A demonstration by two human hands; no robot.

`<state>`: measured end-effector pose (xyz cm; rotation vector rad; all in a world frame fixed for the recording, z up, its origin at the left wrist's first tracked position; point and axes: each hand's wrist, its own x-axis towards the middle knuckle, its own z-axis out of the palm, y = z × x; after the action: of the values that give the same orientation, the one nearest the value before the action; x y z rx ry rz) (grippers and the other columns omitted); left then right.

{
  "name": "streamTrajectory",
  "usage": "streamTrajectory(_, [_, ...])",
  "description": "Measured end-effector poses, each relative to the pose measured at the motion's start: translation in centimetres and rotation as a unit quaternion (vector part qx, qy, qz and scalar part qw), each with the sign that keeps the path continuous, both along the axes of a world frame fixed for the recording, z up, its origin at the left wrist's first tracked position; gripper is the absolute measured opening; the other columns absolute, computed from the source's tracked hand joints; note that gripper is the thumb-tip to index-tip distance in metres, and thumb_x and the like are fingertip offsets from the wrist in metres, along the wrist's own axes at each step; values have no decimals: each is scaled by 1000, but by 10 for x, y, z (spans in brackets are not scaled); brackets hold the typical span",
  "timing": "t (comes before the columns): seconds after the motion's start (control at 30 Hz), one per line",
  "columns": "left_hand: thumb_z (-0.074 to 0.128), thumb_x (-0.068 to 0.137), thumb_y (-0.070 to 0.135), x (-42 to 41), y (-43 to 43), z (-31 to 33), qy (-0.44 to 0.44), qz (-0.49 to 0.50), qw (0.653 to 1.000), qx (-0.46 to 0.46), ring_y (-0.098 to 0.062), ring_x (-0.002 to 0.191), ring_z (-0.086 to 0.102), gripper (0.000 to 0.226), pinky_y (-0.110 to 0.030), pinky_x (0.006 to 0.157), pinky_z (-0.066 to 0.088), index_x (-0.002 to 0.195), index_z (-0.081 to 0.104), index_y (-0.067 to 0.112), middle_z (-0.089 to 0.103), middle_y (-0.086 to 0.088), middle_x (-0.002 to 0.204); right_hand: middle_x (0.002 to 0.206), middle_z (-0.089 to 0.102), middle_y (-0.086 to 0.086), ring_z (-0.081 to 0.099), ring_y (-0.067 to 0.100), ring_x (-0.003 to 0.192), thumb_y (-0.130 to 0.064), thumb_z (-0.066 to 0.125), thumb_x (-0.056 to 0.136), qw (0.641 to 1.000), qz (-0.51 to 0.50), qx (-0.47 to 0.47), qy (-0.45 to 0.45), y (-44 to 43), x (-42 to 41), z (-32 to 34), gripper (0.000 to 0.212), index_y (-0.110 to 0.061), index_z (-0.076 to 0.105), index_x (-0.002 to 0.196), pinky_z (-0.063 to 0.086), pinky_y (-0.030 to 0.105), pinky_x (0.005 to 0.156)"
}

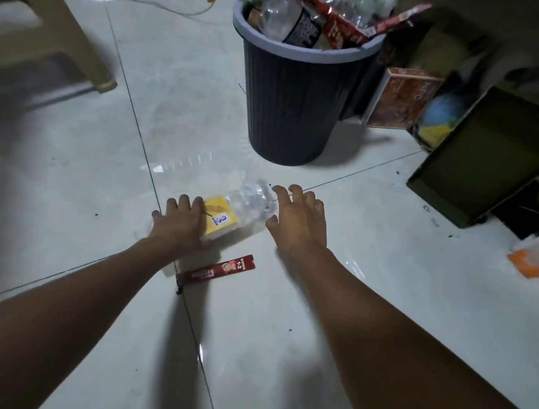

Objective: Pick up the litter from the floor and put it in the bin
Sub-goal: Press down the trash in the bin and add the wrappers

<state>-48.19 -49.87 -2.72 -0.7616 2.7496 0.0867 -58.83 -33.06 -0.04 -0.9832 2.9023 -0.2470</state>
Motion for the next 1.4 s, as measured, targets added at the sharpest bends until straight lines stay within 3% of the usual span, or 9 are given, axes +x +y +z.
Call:
streamTrajectory(0.13, [69, 75, 48, 9, -24, 32, 46, 40, 998, -11, -33, 117, 38, 74, -46, 90, 38, 128, 34, 10, 37, -13, 126, 136, 41, 3, 40, 24, 120, -17, 48, 90, 999, 31, -33, -11, -7, 7, 6, 51, -23, 38, 140, 32, 32, 99])
streamTrajectory(0.3, [69, 75, 47, 19, -53, 73, 102, 89, 990, -35, -34, 113, 38, 72, -48, 87, 38, 125, 35, 8, 39, -15, 121, 139, 41, 4, 38, 24, 127, -23, 57, 88, 982, 157, 58, -89, -25, 35, -10, 57, -23, 38, 141, 31, 35, 104])
streamTrajectory(0.5, [69, 75, 48, 34, -67, 86, 126, 104, 984, -65, -34, 110, 39, 73, -49, 86, 38, 125, 35, 7, 39, -17, 120, 139, 40, 4, 37, 26, 128, -18, 70, 79, 964, 233, 108, -69, -39, 67, -39, 76, -22, 32, 145, 28, 38, 106])
streamTrajectory(0.63, [69, 76, 46, 37, -65, 86, 131, 102, 984, -64, -35, 110, 38, 72, -49, 85, 38, 125, 34, 7, 39, -18, 119, 140, 37, 6, 36, 27, 129, -11, 67, 82, 962, 221, 151, -58, -41, 73, -52, 76, -19, 27, 146, 30, 39, 105])
streamTrajectory(0.73, [68, 76, 44, 33, -61, 84, 140, 97, 984, -56, -34, 108, 38, 70, -49, 85, 38, 125, 34, 7, 40, -18, 117, 138, 37, 9, 40, 29, 125, -8, 64, 83, 965, 205, 156, -46, -41, 77, -58, 65, -13, 35, 140, 34, 39, 99])
streamTrajectory(0.9, [69, 75, 44, 26, -54, 79, 143, 81, 984, -64, -34, 106, 39, 71, -48, 82, 38, 126, 34, 8, 40, -17, 116, 97, 63, 6, 60, 24, 89, -26, 78, 67, 968, 174, 177, -22, -39, 97, -55, 42, -16, 63, 105, 46, 31, 74])
streamTrajectory(1.03, [69, 76, 43, 23, -51, 75, 134, 93, 985, -56, -34, 106, 38, 71, -48, 81, 38, 126, 33, 8, 39, -17, 116, 122, 52, 17, 52, 35, 110, -8, 51, 92, 963, 189, 173, -77, -29, 96, -59, 34, -2, 46, 124, 43, 42, 88])
streamTrajectory(1.23, [67, 77, 45, 19, -37, 93, 105, 117, 987, -30, -33, 107, 39, 72, -48, 83, 39, 129, 32, 10, 39, -15, 117, 115, 62, 13, 60, 34, 107, -16, 47, 92, 977, 100, 61, -179, -7, 62, -1, 27, -10, 50, 119, 41, 36, 87])
streamTrajectory(1.4, [61, 80, 51, 10, -23, 151, 78, 97, 991, -55, -30, 107, 41, 71, -42, 79, 40, 132, 31, 13, 40, -10, 119, 107, 66, 10, 61, 32, 103, -29, 49, 86, 981, 44, 14, -186, 10, 12, 81, 28, -14, 64, 105, 42, 32, 84])
